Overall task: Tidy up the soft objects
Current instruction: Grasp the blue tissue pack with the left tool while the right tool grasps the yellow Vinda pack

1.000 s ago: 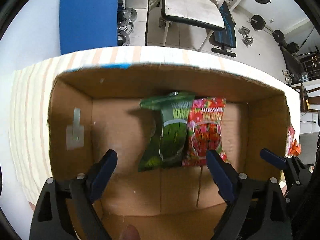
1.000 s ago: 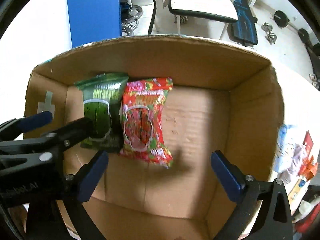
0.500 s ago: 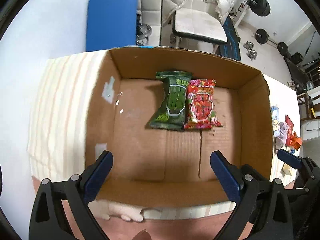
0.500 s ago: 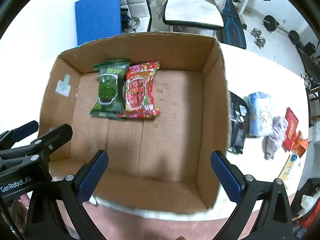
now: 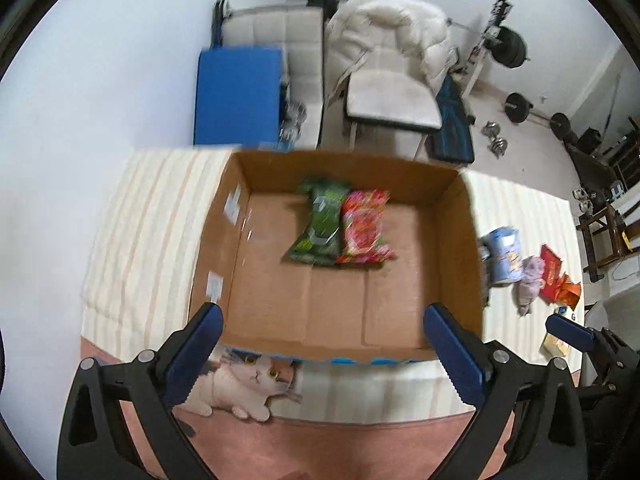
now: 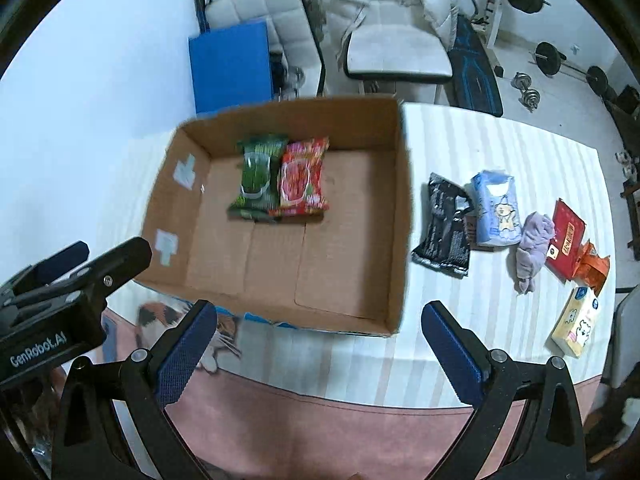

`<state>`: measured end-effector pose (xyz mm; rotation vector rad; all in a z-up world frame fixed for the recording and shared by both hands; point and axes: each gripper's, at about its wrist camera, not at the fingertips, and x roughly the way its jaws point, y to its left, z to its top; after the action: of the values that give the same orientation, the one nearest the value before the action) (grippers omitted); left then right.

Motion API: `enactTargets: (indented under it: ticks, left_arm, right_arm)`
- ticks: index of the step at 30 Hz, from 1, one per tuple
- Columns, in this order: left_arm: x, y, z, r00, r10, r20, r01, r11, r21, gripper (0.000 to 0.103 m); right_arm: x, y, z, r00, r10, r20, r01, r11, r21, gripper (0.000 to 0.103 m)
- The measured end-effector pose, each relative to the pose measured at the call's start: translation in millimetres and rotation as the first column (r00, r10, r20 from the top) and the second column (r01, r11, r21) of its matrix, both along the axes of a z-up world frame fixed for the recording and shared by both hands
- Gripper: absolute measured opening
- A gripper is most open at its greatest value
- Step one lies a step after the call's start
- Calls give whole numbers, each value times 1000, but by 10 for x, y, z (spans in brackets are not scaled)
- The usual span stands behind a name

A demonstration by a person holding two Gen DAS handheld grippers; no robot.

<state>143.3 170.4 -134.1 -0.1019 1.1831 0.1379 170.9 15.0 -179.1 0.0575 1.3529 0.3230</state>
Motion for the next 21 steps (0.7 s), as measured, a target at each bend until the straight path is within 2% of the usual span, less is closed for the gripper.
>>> enactTargets:
  ticks: [3,6,9,11,16,21]
  left_arm:
    - [49,-374,202,997,-53,62,52,998,27,103]
    - [189,-806,306,989,-120,91,118,993,22,103]
    - [388,-1240,265,982,-179,66,179,984,5,103]
    - [547,-1538,176,976,-212,44,213,977,-10,103]
    - [1068,-2270,-303,955,-287,-77,287,958,-11,103]
    - [1532,-2741,-1057,914,-313,-257,310,949,-54,103]
  right_arm:
    - [-22,-299,222,996,-32,78,31,999,10,103]
    - [-22,-707,425,984,-85,156,79,996,45,103]
    - [-10,-1173,531,963,-138,230,139,990,11,103]
    - [32,-1517,514,956,-181,230,191,981,-23,103]
    - [112,-2497,252,921,-346,179,369,923,-113,103]
    - [169,-3350,-300,872,-488,40,488,862,-136,103]
